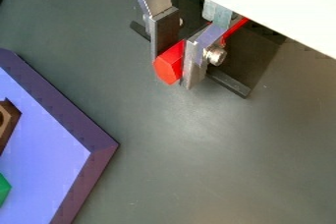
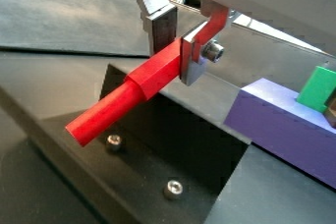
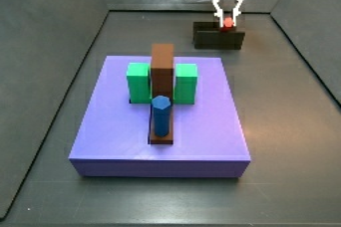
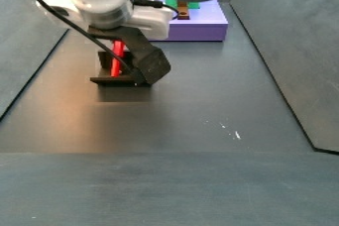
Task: Pick up the red object. Move up. Place the red object on the fixture. Regrasp the red object. Move to above the board. Insert the red object.
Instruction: Place the red object on the fixture.
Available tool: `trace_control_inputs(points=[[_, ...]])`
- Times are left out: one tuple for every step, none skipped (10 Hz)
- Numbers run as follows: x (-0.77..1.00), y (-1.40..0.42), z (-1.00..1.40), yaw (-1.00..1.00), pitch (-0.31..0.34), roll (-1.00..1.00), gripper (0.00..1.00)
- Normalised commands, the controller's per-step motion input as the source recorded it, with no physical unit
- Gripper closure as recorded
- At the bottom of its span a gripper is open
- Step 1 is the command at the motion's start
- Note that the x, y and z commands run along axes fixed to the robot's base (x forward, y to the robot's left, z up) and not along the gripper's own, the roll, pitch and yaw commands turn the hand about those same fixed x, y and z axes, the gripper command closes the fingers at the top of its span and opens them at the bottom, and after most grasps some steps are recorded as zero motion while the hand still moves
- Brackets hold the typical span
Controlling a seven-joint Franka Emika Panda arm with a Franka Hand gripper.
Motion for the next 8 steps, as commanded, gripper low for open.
trace_control_inputs(points=[[0.04, 0.0, -0.21, 0.02, 0.0, -0.01, 1.0], [0.0, 0.0, -0.19, 0.0, 0.0, -0.04, 1.0], [0.03, 0.0, -0.13, 0.0, 0.0, 0.0, 1.0], [0.02, 0.0, -0.03, 0.0, 0.0, -0.05, 1.0], [0.0, 0.0, -0.04, -0.01, 0.0, -0.02, 1.0], [0.0, 0.0, 0.0, 0.0, 0.0, -0.05, 1.0], [0.0, 0.0, 0.0, 0.0, -0.043, -0.03, 1.0], [0.0, 0.0, 0.0, 0.0, 0.0, 0.0, 1.0]])
